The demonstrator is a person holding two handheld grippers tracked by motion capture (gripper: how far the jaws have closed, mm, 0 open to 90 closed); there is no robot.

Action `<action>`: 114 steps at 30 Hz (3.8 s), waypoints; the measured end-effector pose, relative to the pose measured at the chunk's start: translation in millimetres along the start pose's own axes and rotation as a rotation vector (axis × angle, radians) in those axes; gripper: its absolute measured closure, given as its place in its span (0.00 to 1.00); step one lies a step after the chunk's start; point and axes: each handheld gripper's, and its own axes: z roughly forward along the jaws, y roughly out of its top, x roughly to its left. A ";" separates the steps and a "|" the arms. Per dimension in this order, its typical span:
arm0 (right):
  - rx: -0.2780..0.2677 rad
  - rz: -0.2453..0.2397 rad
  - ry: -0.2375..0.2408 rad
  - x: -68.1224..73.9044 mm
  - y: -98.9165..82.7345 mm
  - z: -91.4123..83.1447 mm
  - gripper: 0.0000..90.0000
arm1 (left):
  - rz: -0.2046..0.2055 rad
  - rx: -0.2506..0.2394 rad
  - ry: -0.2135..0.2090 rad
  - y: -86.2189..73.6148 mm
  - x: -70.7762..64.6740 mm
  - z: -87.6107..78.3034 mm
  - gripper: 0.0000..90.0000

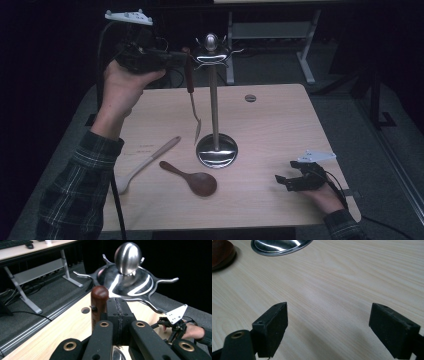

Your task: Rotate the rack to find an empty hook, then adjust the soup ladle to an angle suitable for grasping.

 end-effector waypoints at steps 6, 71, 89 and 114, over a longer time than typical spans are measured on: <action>-0.004 -0.004 0.001 -0.1 0.4 0.1 0.17 | 0.005 0.026 -0.010 -10.4 -5.2 -5.1 1.00; -0.027 -0.023 0.017 0.1 1.9 2.5 0.17 | -0.114 0.531 0.168 -271.4 70.8 118.4 1.00; -0.024 -0.025 0.021 0.0 1.9 2.3 0.17 | -0.174 0.567 0.313 -291.8 108.9 124.5 1.00; -0.021 -0.035 0.032 2.4 2.7 4.1 0.17 | -0.290 0.734 0.324 -286.1 123.2 70.0 0.68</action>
